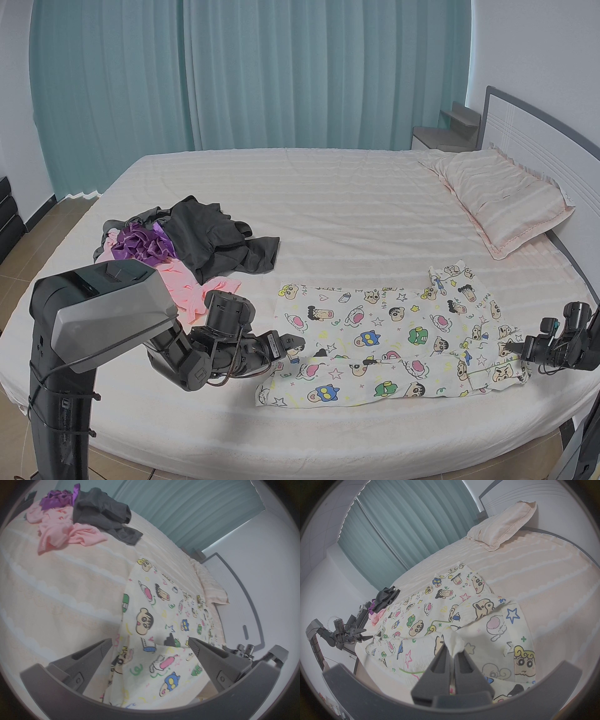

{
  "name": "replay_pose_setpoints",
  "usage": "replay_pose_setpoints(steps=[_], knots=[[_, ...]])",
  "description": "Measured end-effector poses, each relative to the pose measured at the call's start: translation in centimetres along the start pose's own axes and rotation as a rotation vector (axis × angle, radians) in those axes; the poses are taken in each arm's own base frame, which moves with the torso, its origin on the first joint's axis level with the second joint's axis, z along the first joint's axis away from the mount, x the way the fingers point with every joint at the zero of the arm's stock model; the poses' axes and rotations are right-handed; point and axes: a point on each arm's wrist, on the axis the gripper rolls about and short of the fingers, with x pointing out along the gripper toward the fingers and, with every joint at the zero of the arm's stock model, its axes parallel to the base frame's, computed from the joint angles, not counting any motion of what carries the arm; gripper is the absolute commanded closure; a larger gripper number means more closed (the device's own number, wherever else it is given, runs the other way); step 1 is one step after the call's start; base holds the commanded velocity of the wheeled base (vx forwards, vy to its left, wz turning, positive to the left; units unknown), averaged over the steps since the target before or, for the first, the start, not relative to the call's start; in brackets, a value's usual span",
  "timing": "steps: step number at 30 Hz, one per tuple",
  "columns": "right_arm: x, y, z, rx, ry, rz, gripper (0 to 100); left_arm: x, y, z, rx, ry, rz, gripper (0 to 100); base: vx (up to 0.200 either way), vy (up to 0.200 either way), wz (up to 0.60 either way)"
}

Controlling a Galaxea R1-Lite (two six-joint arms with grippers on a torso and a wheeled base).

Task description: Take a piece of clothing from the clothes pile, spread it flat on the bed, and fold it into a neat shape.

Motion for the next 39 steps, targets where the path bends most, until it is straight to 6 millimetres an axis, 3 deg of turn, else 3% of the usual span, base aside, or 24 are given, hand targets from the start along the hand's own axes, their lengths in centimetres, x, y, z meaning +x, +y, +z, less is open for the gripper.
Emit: replay_pose_setpoints(steps=[8,21,39], knots=[[0.1,0.0,0.0,0.0,0.002,0.002,100,-0.1,0.4,0.2,0.053,-0.001,-0.114,0,0.0,0.0,0.0],[0.2,0.0,-0.1,0.0,0.004,0.004,100,1.1,1.0,-0.8,0.123,0.019,-0.105,0,0.0,0.0,0.0],[0.2,0.2,0.1,-0.004,0.001,0.007,100,2.7,0.3,-1.2,0.167,0.021,-0.117,0,0.0,0.0,0.0]])
